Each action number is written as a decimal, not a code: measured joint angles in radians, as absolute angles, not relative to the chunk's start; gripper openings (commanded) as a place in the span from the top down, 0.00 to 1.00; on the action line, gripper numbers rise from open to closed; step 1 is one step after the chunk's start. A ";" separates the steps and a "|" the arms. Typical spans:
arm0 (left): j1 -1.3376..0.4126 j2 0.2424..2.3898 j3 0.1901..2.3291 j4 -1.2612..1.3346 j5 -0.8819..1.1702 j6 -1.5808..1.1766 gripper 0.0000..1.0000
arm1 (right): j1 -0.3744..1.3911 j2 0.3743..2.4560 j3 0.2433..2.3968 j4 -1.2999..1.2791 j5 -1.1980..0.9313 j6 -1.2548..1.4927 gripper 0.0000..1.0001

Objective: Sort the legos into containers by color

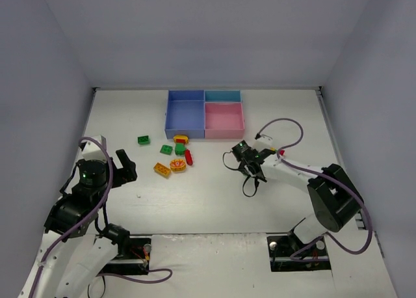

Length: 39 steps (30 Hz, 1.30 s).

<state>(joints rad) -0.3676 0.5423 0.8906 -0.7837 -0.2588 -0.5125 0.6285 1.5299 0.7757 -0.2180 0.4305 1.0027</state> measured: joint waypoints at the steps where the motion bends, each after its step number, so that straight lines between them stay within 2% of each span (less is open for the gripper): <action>1: -0.368 0.542 0.891 -0.784 -0.259 -0.513 0.17 | 0.641 1.530 0.804 -0.223 0.430 0.978 1.00; 9: -0.368 0.577 0.890 -0.786 -0.248 -0.519 0.16 | 0.633 1.531 1.137 -0.102 0.368 0.615 1.00; 14: -0.368 0.604 0.889 -0.789 -0.231 -0.535 0.16 | 0.533 1.668 1.329 0.044 0.268 0.419 1.00; 16: -0.368 0.614 0.889 -0.789 -0.225 -0.538 0.16 | 0.500 1.764 1.398 0.076 0.217 0.366 0.96; 17: -0.368 0.619 0.889 -0.789 -0.224 -0.540 0.17 | 0.487 1.814 1.433 0.084 0.200 0.344 0.94; 20: -0.368 0.642 0.889 -0.790 -0.218 -0.553 0.17 | 0.463 1.959 1.523 0.099 0.157 0.295 0.78; 21: -0.368 0.654 0.889 -0.790 -0.215 -0.556 0.16 | 0.459 2.002 1.546 0.097 0.142 0.282 0.69; 23: -0.368 0.676 0.889 -0.790 -0.208 -0.564 0.16 | 0.458 2.068 1.573 0.097 0.112 0.267 0.60; 24: -0.368 0.690 0.889 -0.790 -0.205 -0.569 0.16 | 0.458 2.092 1.579 0.097 0.097 0.261 0.51; 27: -0.368 0.723 0.889 -0.789 -0.197 -0.580 0.16 | 0.458 2.122 1.581 0.087 0.064 0.247 0.35; 35: -0.368 0.824 0.890 -0.753 -0.168 -0.579 0.17 | 0.457 2.066 1.565 0.090 0.024 0.189 0.22; 39: -0.368 0.906 0.904 -0.713 -0.149 -0.572 0.17 | 0.456 1.955 1.491 0.092 0.019 0.170 0.22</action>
<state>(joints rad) -0.3676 0.9058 0.9043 -0.7128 -0.1490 -0.5716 0.4564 1.9553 1.4910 0.0921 0.0185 0.1696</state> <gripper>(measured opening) 0.836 0.781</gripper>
